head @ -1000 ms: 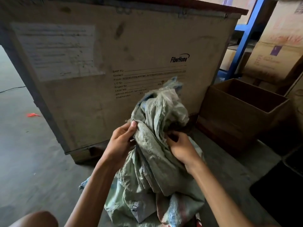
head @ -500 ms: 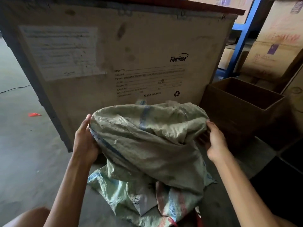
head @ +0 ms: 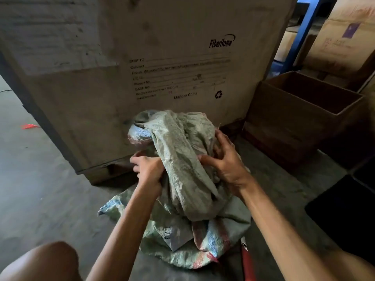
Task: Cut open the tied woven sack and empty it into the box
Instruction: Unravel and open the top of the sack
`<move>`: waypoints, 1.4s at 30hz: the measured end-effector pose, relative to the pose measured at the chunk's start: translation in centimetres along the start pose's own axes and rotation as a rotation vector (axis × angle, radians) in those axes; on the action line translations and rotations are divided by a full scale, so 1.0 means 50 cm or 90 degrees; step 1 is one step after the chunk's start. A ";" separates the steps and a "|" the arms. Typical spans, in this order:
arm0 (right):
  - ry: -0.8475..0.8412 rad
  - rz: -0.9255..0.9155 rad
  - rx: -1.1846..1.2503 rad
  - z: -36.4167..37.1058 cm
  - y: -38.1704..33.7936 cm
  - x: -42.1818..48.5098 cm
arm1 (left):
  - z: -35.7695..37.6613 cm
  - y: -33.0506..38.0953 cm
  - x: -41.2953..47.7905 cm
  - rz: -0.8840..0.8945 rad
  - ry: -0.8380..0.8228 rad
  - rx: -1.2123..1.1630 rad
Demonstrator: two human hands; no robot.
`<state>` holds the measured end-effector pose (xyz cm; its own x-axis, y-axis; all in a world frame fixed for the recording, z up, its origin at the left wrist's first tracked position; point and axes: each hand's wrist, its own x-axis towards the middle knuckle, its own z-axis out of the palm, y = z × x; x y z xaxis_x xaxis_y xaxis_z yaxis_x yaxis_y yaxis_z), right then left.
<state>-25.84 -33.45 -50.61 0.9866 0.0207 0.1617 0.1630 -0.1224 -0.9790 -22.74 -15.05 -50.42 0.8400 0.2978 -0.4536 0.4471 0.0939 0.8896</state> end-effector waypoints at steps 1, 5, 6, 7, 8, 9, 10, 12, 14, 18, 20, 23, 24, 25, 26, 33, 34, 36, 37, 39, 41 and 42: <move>0.003 -0.023 -0.051 0.003 0.005 -0.002 | -0.001 -0.006 0.011 -0.032 -0.120 -0.073; 0.184 -0.072 -0.357 0.014 0.031 0.004 | -0.002 -0.028 0.033 0.004 -0.264 -0.096; 0.210 -0.019 -0.374 0.013 0.048 0.010 | 0.004 -0.029 0.034 0.025 -0.271 -0.095; 0.208 0.042 -0.302 0.017 0.054 0.013 | 0.012 -0.036 0.043 0.037 -0.275 -0.087; 0.183 0.094 -0.174 0.020 0.062 0.014 | 0.018 -0.045 0.054 0.040 -0.280 -0.058; 0.150 0.127 -0.044 0.024 0.067 0.014 | 0.022 -0.051 0.061 0.038 -0.262 -0.018; 0.119 0.147 0.061 0.026 0.072 0.014 | 0.027 -0.061 0.073 0.046 -0.241 0.024; 0.032 0.179 0.216 0.014 0.076 0.011 | 0.054 -0.068 0.103 0.087 -0.228 0.065; -0.091 0.180 0.197 -0.006 0.080 0.011 | 0.080 -0.077 0.134 0.081 -0.197 0.083; -0.131 0.192 0.048 -0.012 0.087 0.036 | 0.099 -0.052 0.122 0.127 -0.208 0.228; -0.026 0.189 0.007 -0.009 0.076 0.046 | 0.094 -0.024 0.112 0.119 -0.205 0.294; 0.059 0.208 -0.058 -0.018 0.024 0.035 | 0.069 0.042 0.081 -0.010 -0.203 0.139; 0.094 0.221 -0.072 -0.022 -0.005 0.033 | 0.058 0.070 0.057 -0.065 -0.222 0.079; 0.128 0.234 -0.073 -0.024 -0.037 0.031 | 0.052 0.098 0.025 -0.113 -0.253 0.030; 0.154 0.248 -0.074 -0.024 -0.077 0.030 | 0.045 0.120 -0.010 -0.140 -0.284 0.005; 0.191 0.285 -0.069 -0.054 -0.420 0.120 | 0.114 0.389 -0.255 0.046 -0.206 0.074; 0.185 0.301 -0.057 -0.063 -0.482 0.133 | 0.120 0.442 -0.282 0.071 -0.196 0.081; 0.190 0.336 -0.025 -0.079 -0.590 0.156 | 0.122 0.539 -0.326 0.107 -0.197 0.107; 0.202 0.357 -0.001 -0.084 -0.636 0.163 | 0.123 0.584 -0.350 0.129 -0.201 0.144; 0.236 0.415 0.085 -0.087 -0.719 0.170 | 0.123 0.659 -0.390 0.170 -0.229 0.208; 0.254 0.432 0.152 -0.090 -0.798 0.182 | 0.121 0.734 -0.418 0.206 -0.236 0.201; 0.253 0.411 0.168 -0.094 -0.837 0.197 | 0.121 0.777 -0.430 0.233 -0.225 0.190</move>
<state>-22.93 -32.79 -7.46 0.8207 -0.3350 -0.4629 -0.3959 0.2506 -0.8834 -21.56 -23.57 -6.43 0.9846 -0.0799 -0.1557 0.1323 -0.2426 0.9611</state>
